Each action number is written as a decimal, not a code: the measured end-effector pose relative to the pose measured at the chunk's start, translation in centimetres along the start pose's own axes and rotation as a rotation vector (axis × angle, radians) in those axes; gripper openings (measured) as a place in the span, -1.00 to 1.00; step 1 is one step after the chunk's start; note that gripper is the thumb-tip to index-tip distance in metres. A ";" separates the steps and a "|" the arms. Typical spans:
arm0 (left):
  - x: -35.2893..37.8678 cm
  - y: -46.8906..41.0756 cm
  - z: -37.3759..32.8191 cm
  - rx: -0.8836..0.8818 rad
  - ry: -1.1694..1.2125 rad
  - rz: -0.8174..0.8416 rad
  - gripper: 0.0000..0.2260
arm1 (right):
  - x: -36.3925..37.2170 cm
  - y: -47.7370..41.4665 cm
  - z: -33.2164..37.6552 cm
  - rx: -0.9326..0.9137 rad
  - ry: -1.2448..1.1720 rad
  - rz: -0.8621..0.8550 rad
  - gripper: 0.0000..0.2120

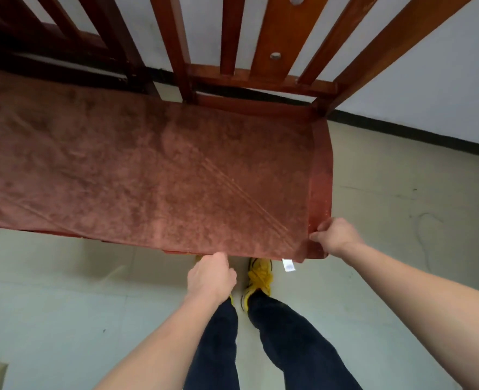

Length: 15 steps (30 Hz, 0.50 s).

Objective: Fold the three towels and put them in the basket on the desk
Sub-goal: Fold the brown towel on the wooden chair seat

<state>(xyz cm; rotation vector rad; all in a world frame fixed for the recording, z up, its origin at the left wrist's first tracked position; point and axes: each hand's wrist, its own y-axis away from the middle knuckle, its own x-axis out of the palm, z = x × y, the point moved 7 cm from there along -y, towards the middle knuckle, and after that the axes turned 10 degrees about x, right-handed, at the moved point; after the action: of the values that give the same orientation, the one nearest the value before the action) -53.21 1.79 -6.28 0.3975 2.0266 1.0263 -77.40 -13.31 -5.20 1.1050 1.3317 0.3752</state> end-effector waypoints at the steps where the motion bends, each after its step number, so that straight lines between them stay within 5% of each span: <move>1: -0.2 -0.1 -0.5 -0.006 0.011 -0.002 -0.85 | -1.5 -0.4 1.0 -0.021 -0.053 -0.069 -0.87; 5: -0.6 -1.3 -2.8 -0.041 0.091 -0.035 -0.86 | -6.1 -3.1 6.2 -0.144 -0.242 -0.200 -0.87; 8: 1.0 -2.3 -3.7 -0.147 0.259 -0.036 -0.78 | -8.6 -5.4 9.9 -0.181 -0.340 -0.212 -0.69; 12: 6.0 -3.6 -4.1 -0.370 0.525 0.001 -0.48 | -9.8 -8.8 13.6 -0.302 -0.252 -0.220 -0.45; 15: 10.1 -3.7 -6.4 -0.481 0.813 0.019 -0.46 | -10.5 -10.4 14.3 -0.353 -0.156 -0.258 -0.50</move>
<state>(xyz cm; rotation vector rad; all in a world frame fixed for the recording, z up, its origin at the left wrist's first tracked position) -64.16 2.05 -12.27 -0.3156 2.3294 1.8363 -71.11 -32.41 -9.51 0.6461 1.1959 0.3111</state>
